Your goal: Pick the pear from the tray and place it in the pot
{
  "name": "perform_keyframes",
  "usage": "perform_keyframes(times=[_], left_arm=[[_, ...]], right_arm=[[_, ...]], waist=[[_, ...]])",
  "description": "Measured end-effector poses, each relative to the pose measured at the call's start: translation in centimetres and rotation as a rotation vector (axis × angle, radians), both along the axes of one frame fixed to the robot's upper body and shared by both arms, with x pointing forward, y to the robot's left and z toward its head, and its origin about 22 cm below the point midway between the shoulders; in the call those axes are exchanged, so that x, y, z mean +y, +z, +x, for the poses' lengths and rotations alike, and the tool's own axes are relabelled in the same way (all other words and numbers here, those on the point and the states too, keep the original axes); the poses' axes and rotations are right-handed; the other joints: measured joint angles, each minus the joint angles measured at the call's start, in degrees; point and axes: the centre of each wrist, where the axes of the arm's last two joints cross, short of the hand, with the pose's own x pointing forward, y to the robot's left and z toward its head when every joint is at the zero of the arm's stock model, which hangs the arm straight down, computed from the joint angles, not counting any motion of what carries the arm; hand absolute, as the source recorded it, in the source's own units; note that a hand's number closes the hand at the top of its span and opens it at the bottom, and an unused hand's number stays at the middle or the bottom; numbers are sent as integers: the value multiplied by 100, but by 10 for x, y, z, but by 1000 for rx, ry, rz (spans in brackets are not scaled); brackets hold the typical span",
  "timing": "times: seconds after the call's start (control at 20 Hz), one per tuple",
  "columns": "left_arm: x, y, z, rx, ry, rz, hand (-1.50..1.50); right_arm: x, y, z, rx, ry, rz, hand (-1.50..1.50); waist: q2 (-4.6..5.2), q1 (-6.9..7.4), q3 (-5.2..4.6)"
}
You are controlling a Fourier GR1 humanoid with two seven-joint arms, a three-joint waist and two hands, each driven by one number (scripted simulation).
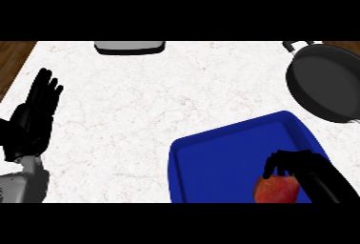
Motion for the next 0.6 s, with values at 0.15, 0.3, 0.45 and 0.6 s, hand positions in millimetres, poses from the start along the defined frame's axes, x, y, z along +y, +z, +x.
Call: perform_keyframes(times=[0.15, 0.3, 0.45, 0.6], left_arm=[[0, 3, 2, -7, -3, 1, 0], [2, 2, 1, -6, -10, 1, 0], [2, 3, 5, -6, -20, 0, 0], [1, 3, 9, -7, -30, -1, 0]], right_arm=[[-16, 23, -1, -128, -102, 80, 150], [-36, 43, -6, -210, -195, 144, 150], [-60, 61, -1, -268, -271, 182, 150], [-84, 72, 10, -294, -337, 209, 150]], waist=[[6, 10, 1], [12, 44, 0], [25, 91, 0], [33, 128, 0]])
